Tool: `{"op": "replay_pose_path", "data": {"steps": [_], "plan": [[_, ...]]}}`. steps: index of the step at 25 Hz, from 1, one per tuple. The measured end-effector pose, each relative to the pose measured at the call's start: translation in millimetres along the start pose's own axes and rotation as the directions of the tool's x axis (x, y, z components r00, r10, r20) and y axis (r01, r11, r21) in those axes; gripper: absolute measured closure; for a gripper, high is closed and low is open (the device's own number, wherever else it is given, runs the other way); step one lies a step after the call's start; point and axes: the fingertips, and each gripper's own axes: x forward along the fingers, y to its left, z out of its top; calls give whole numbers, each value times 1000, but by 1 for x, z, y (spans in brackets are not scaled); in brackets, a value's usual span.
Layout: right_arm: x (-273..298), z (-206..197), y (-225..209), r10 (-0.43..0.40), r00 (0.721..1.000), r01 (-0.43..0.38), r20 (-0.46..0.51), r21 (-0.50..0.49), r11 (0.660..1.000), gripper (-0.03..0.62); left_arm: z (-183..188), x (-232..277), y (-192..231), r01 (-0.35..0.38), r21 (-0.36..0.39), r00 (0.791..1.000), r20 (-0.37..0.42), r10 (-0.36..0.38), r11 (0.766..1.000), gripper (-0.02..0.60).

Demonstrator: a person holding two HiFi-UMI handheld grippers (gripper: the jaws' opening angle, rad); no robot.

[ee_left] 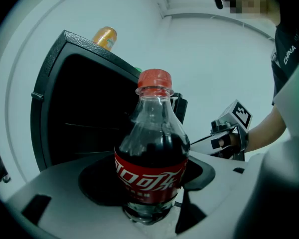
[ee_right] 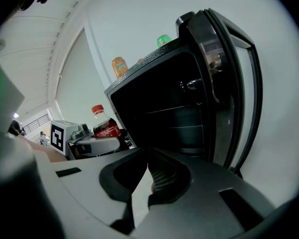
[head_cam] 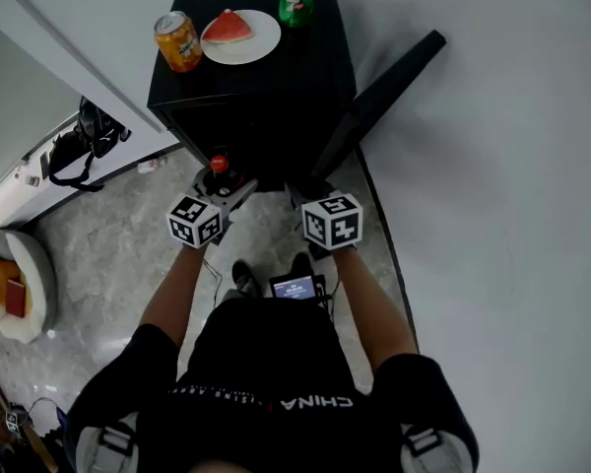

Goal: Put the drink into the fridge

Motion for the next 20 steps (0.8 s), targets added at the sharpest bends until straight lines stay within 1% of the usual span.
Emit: {"op": "replay_pose_path", "data": {"steps": [4,8,13,20], "plan": [[12,9,-10,7,1000,-7,0,-6,1000,577,1,29,18,-11,17,1000,9,11,1000,264],[21,13,-18,12,1000,-12,-3,-15,1000,577,-2,59,42,-51,14,998,25,50,999,264],[38,13,-34,8,1000,-8,7,-26,1000,577,-18,97,74,-96,39,995,38,95,995,264],[61,7,-59,19,1000,-18,13,-21,1000,577,-43,142,112,-152,51,987,65,149,987,264]]}}
